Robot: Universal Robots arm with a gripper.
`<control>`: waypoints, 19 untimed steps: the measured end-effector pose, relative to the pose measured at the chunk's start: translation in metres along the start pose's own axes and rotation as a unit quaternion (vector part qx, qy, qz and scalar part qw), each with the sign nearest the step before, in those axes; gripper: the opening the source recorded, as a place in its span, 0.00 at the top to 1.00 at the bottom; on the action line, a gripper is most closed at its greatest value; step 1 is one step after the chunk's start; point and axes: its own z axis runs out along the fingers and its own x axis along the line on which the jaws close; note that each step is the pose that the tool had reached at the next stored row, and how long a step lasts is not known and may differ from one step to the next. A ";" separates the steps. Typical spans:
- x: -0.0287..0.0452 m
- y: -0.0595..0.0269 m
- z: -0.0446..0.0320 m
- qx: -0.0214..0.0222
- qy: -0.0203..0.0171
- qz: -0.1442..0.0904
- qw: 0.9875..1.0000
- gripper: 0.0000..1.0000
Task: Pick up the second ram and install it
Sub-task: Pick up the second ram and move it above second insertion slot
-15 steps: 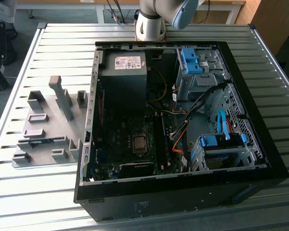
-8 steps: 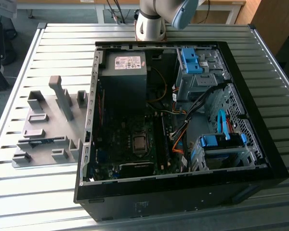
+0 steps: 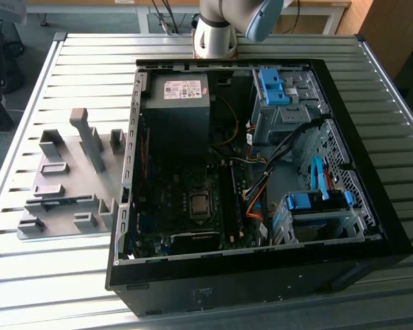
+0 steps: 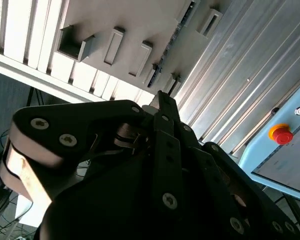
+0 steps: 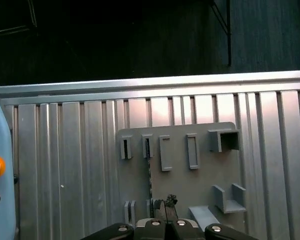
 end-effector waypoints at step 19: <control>0.0025 -0.0008 0.0231 0.002 0.000 0.001 1.000 0.65</control>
